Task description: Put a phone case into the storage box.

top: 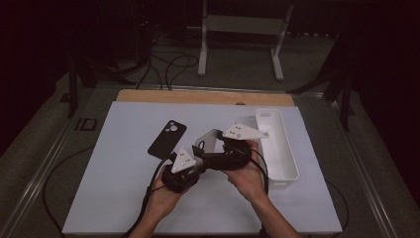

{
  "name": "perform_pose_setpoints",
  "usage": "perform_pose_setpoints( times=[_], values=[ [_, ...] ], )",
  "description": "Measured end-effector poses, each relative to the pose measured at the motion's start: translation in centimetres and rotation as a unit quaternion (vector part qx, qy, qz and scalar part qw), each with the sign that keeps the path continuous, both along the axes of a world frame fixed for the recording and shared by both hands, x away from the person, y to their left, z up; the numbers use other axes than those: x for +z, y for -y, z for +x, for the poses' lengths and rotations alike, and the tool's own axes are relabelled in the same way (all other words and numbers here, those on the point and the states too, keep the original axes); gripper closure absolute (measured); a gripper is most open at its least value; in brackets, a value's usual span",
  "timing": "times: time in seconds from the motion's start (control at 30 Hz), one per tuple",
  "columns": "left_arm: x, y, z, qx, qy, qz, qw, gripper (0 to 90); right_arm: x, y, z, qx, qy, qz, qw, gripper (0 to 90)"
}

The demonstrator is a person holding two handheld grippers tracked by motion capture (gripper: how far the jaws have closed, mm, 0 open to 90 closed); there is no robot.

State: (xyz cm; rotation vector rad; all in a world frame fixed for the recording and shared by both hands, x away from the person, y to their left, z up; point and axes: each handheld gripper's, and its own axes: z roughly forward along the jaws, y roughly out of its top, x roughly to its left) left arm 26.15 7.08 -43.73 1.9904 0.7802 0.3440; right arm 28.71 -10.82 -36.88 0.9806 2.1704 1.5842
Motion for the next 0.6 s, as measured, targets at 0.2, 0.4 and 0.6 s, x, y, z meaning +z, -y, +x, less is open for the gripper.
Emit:
perform_pose_setpoints(
  times=[0.2,0.4,0.6],
  values=[
    [0.2,-0.5,0.0,-0.005,0.004,-0.012,0.9999,55.9,-0.3,0.1,0.2,0.001,-0.001,-0.006,1.0,16.6],
    [0.5,-1.3,-0.2,0.043,0.034,0.004,0.9985,16.2,-0.4,0.4,0.3,-0.002,-0.006,-0.01,0.9999,16.5],
    [0.4,-3.2,-0.1,0.064,0.035,-0.009,0.9973,2.3,-0.6,0.6,0.5,0.002,-0.006,-0.01,0.9999,16.5]
  ],
)
